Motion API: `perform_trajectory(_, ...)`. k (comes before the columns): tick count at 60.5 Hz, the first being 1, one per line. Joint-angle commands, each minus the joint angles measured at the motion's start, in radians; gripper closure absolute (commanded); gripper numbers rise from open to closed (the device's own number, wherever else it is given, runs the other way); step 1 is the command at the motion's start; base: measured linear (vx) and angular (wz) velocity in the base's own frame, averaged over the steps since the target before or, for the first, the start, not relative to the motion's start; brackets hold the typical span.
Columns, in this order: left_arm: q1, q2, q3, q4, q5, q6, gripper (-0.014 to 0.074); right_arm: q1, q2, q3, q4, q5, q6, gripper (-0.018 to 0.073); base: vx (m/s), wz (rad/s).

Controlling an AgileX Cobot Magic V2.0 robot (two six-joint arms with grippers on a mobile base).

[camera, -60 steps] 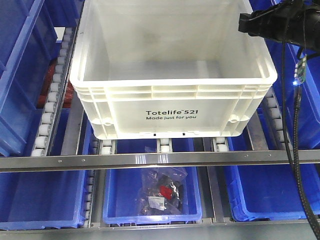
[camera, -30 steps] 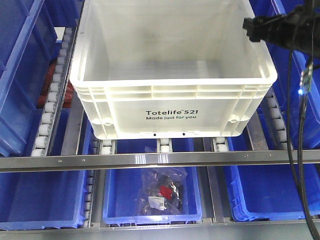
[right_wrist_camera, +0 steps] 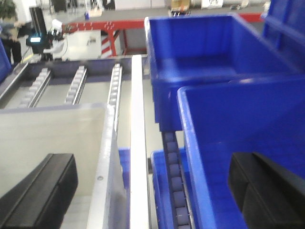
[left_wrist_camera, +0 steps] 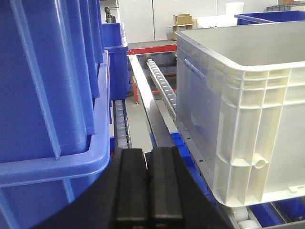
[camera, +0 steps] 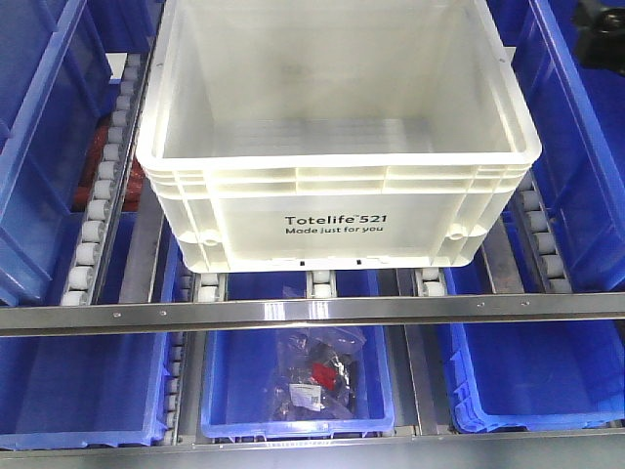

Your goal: Place moving items into box and shelve

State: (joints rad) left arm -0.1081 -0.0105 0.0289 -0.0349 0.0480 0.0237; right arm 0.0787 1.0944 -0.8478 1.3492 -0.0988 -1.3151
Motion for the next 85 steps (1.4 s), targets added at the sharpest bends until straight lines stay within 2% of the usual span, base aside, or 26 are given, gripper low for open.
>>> perform_trajectory(1,0.001,-0.009,0.022,-0.008,-0.083,-0.004,0.0603,0.000,-0.093,0.016,-0.002,0.001,-0.018,-0.0112,0.00,0.00)
perform_trajectory(11,0.001,-0.009,0.022,-0.008,-0.083,-0.004,0.0603,0.000,-0.238,0.121,-0.002,0.099,-0.021,-0.0080,0.00,0.00)
perform_trajectory(23,0.001,-0.009,0.022,-0.008,-0.083,-0.004,0.0603,-0.001,-0.409,0.256,-0.012,0.093,-0.118,-0.0006,0.00,0.00)
perform_trajectory(41,0.001,-0.009,0.022,-0.008,-0.083,-0.004,0.0603,-0.001,-0.623,0.339,0.000,0.058,-0.117,0.0010,0.00,0.00)
perform_trajectory(46,0.001,-0.009,0.022,-0.008,-0.083,-0.004,0.0603,-0.001,-0.639,0.339,-0.025,0.040,-0.074,0.0010,0.00,0.00)
perform_trajectory(49,0.001,-0.009,0.022,-0.008,-0.083,-0.004,0.0603,-0.001,-0.650,0.339,-0.126,0.037,0.016,0.0010,0.00,0.00)
perform_trajectory(52,0.001,-0.009,0.022,-0.008,-0.083,-0.004,0.0603,-0.001,-0.661,0.339,-0.315,0.037,0.157,0.0010,0.00,0.00)
perform_trajectory(54,0.001,-0.009,0.022,-0.008,-0.083,-0.004,0.0603,-0.001,-0.668,0.339,-0.448,0.040,0.293,0.0010,0.00,0.00)
perform_trajectory(58,0.001,-0.009,0.022,-0.008,-0.083,-0.004,0.0603,-0.002,-0.670,0.349,-0.651,0.040,0.521,0.0010,0.00,0.00)
perform_trajectory(62,0.001,-0.009,0.022,-0.008,-0.083,-0.004,0.0603,-0.042,-0.671,0.382,-0.797,0.080,0.765,0.0010,0.00,0.00)
perform_trajectory(66,0.001,-0.009,0.022,-0.008,-0.083,-0.004,0.0603,-0.101,-0.687,0.412,-0.879,0.162,0.940,0.0010,0.00,0.00)
perform_trajectory(69,0.001,-0.009,0.022,-0.008,-0.083,-0.004,0.0603,-0.153,-0.712,0.434,-0.937,0.235,1.043,0.0010,0.00,0.00)
perform_trajectory(74,0.001,-0.009,0.022,-0.008,-0.083,-0.004,0.0603,-0.209,-0.775,0.466,-1.089,0.306,1.136,0.0010,0.00,0.00)
perform_trajectory(79,0.001,-0.009,0.022,-0.008,-0.083,-0.004,0.0603,-0.198,-0.830,0.499,-1.268,0.292,1.234,0.0010,0.00,0.00)
perform_trajectory(85,0.001,-0.009,0.022,-0.008,-0.083,-0.004,0.0603,-0.148,-0.866,0.558,-1.397,0.228,1.360,0.0010,0.00,0.00)
